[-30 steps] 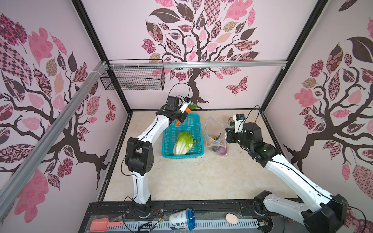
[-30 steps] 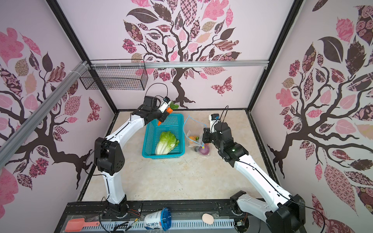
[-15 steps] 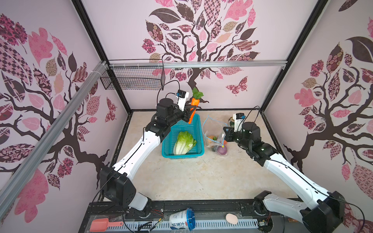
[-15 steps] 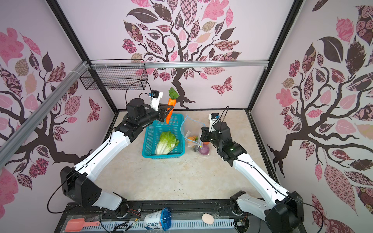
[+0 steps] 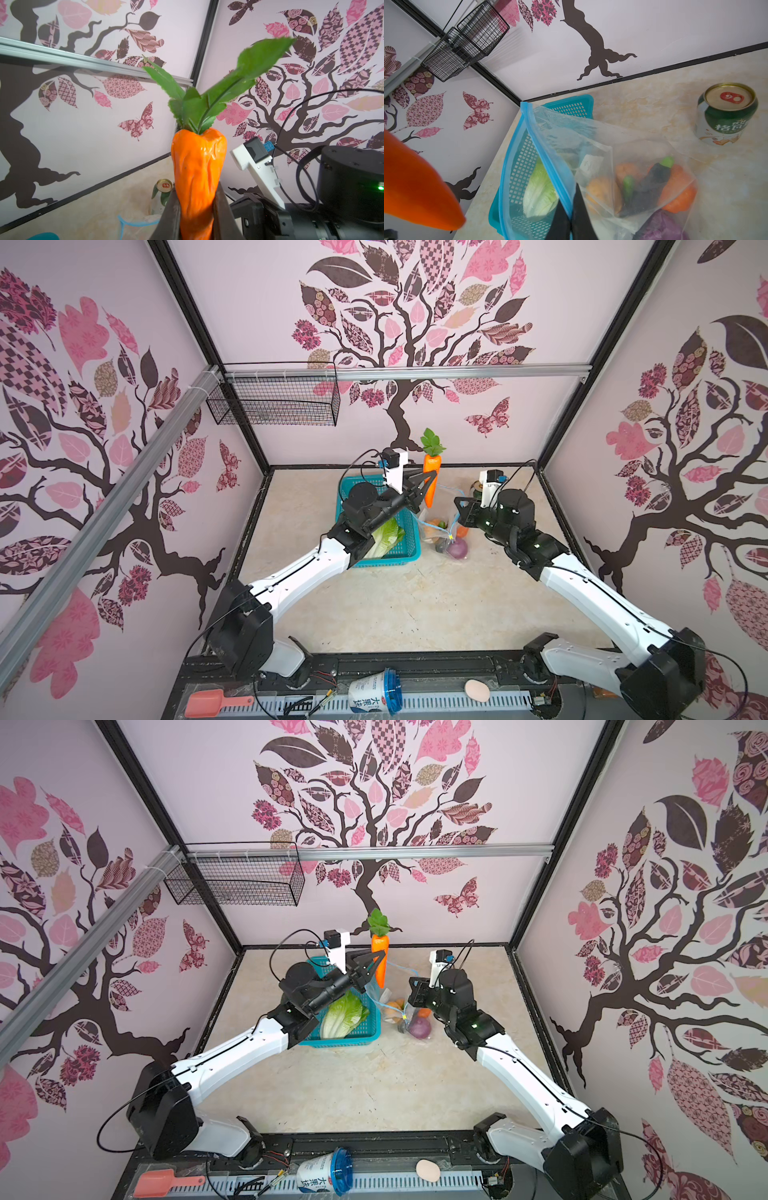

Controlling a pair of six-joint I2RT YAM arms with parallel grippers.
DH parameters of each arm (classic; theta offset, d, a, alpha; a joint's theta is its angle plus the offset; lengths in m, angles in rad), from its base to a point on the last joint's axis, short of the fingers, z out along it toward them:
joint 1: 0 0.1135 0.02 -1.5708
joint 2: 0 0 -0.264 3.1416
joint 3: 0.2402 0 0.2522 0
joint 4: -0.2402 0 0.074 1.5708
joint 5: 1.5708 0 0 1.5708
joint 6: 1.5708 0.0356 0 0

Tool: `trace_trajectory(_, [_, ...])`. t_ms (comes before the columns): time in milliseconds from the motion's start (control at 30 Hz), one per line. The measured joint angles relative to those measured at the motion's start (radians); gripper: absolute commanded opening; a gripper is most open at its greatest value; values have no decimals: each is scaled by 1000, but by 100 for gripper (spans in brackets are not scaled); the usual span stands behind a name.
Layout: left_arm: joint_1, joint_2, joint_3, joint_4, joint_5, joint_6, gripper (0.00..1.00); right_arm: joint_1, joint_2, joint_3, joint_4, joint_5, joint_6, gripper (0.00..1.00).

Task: Place the food in the zip-top bag and seal the zipper
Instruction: 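Carry the carrot over the bag opening and open the left gripper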

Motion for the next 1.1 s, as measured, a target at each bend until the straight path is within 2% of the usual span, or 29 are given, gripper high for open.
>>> trace_trajectory(267, [-23,128,-77,106,-122,-19,0,0,-2,-1,1,-9,16,0])
trace_trajectory(500, [-34,148,-118,115,-159,-55,0,0,-2,-5,1,-14,12,0])
trace_trajectory(567, [-37,148,-118,109,-163,-69,10,0,-2,-5,1,-14,12,0])
trace_trajectory(667, [-41,148,-118,91,-162,-86,35,0,-2,-5,1,-14,11,0])
trace_trajectory(767, [-45,145,-118,52,-154,-104,49,0,-2,-5,1,-14,5,0])
trace_trajectory(900, [-48,120,-118,-17,-140,-112,57,0,-2,-5,0,-11,-7,0])
trace_trajectory(1100, [-52,41,-118,-100,-145,-106,59,0,-2,-5,-3,-7,-17,0])
